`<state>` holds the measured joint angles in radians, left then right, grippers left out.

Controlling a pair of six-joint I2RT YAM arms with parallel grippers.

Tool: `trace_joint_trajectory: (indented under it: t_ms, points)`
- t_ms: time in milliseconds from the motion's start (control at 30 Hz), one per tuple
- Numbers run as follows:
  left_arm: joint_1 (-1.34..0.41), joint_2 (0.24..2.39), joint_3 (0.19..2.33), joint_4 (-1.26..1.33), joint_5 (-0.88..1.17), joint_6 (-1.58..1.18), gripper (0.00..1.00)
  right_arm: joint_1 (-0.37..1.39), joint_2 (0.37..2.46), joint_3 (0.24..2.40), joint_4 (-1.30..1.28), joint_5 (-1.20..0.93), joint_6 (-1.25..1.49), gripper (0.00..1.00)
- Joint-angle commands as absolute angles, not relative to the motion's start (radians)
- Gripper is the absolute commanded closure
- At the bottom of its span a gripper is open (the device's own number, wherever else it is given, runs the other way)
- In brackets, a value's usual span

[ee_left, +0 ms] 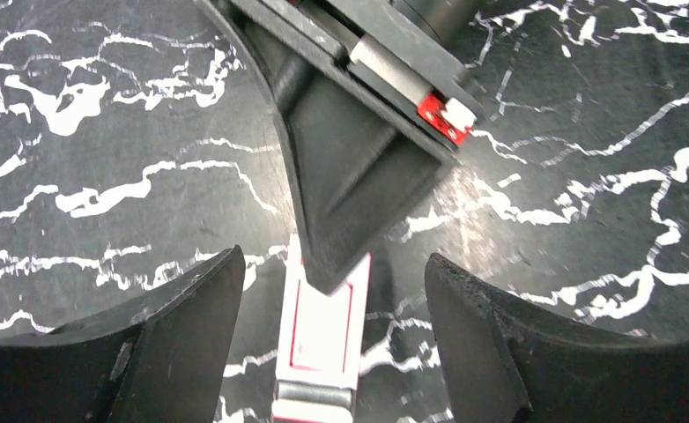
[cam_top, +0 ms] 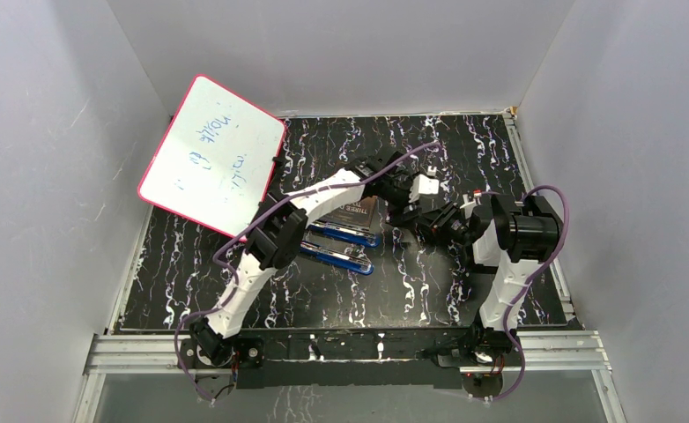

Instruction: Load the staples into the stapler

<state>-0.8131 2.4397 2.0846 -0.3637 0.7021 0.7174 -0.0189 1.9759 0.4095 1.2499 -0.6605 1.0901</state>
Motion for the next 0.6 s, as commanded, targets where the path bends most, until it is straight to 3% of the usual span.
trace_joint_trajectory:
  t_ms: [0,167,300,567]
  points:
    - [-0.767,2.247,1.988,-0.337,0.788,0.7,0.27,-0.029,1.949,0.402,1.233,-0.651,1.046,0.67]
    - [-0.692,2.073,1.733,-0.065,0.777,0.544,0.26,-0.029,1.938,0.401,1.215,-0.644,1.03,0.68]
    - [-0.662,1.946,1.505,0.16,0.618,0.364,0.2,-0.029,1.939,0.394,1.22,-0.643,1.029,0.72]
    - [-0.66,1.89,1.431,0.163,0.276,0.05,0.19,-0.029,1.933,0.391,1.229,-0.639,1.032,0.79]
